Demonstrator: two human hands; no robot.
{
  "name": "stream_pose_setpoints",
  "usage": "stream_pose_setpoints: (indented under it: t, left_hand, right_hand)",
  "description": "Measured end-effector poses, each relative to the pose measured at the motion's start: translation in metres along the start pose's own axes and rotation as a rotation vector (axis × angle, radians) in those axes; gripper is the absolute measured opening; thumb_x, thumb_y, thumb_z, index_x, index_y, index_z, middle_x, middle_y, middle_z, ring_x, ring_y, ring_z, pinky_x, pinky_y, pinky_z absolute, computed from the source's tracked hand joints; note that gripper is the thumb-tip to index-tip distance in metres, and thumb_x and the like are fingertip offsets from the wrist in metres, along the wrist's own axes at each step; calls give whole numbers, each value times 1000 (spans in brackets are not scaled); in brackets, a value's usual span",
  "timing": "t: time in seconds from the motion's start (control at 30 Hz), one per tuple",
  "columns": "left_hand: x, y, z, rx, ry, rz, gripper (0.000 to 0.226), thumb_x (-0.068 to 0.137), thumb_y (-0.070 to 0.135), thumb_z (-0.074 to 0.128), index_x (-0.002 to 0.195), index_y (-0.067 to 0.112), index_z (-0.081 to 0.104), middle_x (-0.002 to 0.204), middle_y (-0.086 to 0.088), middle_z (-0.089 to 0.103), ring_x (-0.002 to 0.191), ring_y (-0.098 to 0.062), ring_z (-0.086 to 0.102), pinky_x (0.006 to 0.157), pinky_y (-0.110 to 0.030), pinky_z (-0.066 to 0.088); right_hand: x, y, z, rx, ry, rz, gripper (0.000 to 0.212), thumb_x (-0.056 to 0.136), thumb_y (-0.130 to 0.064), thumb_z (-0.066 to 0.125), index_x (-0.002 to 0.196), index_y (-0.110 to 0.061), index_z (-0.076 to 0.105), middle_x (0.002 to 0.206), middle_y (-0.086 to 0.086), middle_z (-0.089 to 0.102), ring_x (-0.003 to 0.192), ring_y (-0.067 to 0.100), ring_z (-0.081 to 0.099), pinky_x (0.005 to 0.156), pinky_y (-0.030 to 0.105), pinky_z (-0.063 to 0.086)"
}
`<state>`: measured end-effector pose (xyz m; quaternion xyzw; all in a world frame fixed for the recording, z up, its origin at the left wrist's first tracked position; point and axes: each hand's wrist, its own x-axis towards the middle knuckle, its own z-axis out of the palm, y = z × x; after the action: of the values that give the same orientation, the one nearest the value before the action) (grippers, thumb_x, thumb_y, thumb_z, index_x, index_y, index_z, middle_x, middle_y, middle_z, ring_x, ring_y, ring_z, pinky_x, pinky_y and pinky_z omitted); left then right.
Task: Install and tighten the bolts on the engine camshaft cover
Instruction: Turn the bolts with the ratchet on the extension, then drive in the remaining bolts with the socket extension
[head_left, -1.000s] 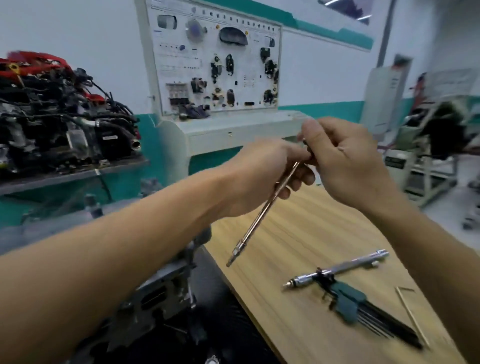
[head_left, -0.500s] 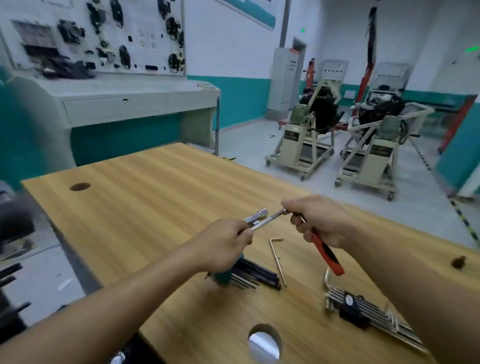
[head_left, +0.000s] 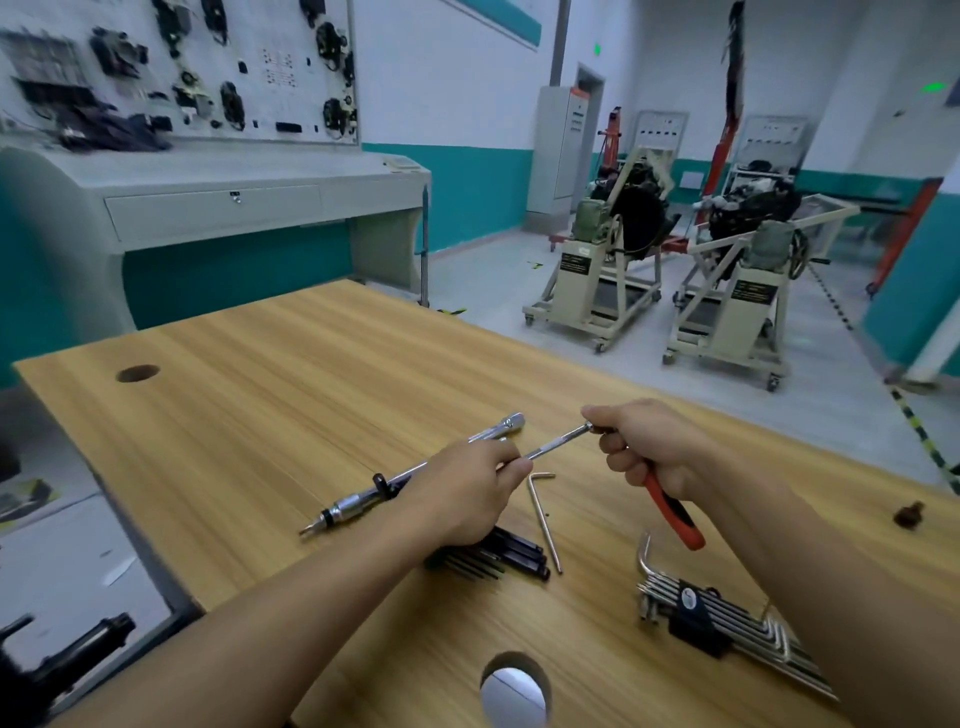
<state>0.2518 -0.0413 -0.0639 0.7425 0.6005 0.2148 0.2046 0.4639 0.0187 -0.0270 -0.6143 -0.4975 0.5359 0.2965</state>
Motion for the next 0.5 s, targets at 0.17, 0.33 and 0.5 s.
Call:
stream_pose_setpoints:
  t: [0.17,0.33,0.5]
  left_hand:
    - [29,0,4,29,-83,-35,55,93,29,57,145,25,37,119,-5,62,99,-25,60,74,-31,44]
    - [32,-10,17,-91,-114,-76,59,85,11,56,141,22,44,108,6,57,85,-9,53,60,-12,36]
    - [32,-20,17,0,-125,-32,53,83,5,55,133,21,51,112,1,59,97,-18,58,83,-31,52]
  right_hand:
    - [0,-3,-35,115,124,1,26,100,-28,54,77,-18,45,54,-6,26,43,8,18,36,19,12]
    - [2,16,-28,74,138,-2,24,99,-27,55,81,-18,44,52,-6,29,41,8,21,35,20,14]
    - [11,17,-21,75,134,6,22,98,-26,56,82,-17,43,51,-6,29,42,9,21,37,21,15]
